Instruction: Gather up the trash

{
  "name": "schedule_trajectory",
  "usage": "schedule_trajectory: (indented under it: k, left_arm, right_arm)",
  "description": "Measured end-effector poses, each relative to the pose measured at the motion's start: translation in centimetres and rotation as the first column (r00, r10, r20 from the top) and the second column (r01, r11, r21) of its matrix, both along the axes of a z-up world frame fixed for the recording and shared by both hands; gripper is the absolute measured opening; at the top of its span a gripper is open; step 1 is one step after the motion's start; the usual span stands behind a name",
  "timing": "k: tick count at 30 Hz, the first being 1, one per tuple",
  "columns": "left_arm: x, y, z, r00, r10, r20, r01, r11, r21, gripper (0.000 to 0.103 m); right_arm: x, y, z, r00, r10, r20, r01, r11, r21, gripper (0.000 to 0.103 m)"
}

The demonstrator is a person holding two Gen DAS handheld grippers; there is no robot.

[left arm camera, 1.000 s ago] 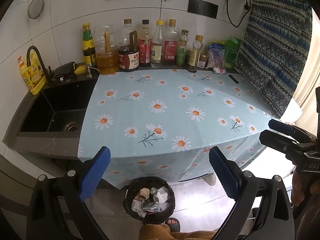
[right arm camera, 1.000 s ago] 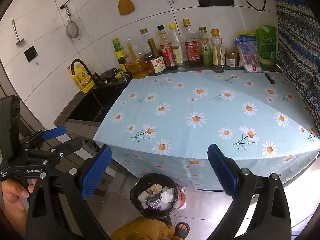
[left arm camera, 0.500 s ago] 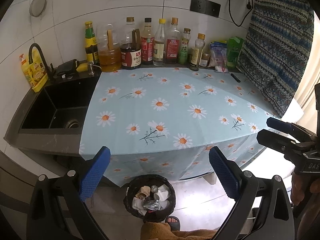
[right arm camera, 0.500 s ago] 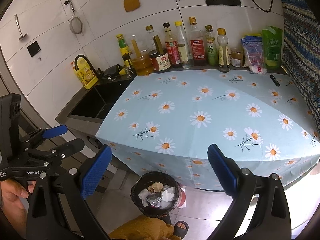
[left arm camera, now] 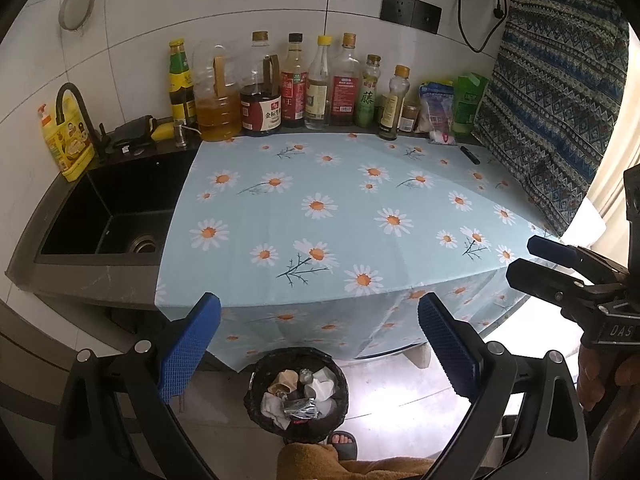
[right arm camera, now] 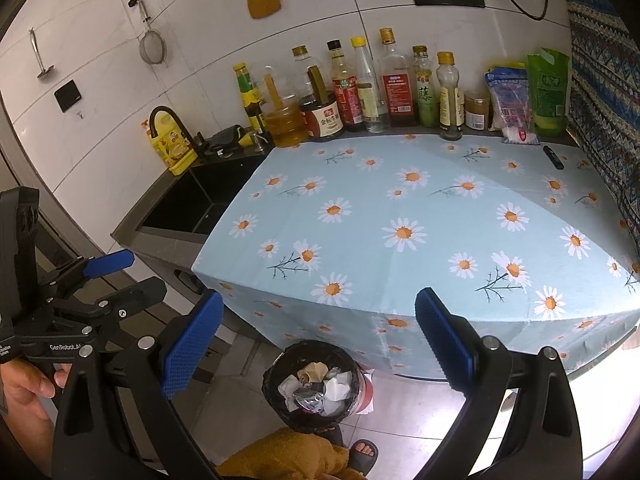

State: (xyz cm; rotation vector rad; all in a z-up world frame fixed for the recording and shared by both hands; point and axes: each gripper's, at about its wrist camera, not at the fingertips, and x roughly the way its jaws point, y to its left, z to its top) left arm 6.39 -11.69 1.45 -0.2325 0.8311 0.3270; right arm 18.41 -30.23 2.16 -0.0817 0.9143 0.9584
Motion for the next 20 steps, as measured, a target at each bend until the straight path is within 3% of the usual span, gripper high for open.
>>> schedule_trajectory:
  k: [20]
  left_arm:
    - [-0.15,-0.06,0.08,1.000,0.012,0.012,-0.012,1.000,-0.013,0.096]
  right_arm:
    - [0.02,-0.19,-0.21,1.000,-0.003,0.000,0.003,1.000,-0.002,0.096]
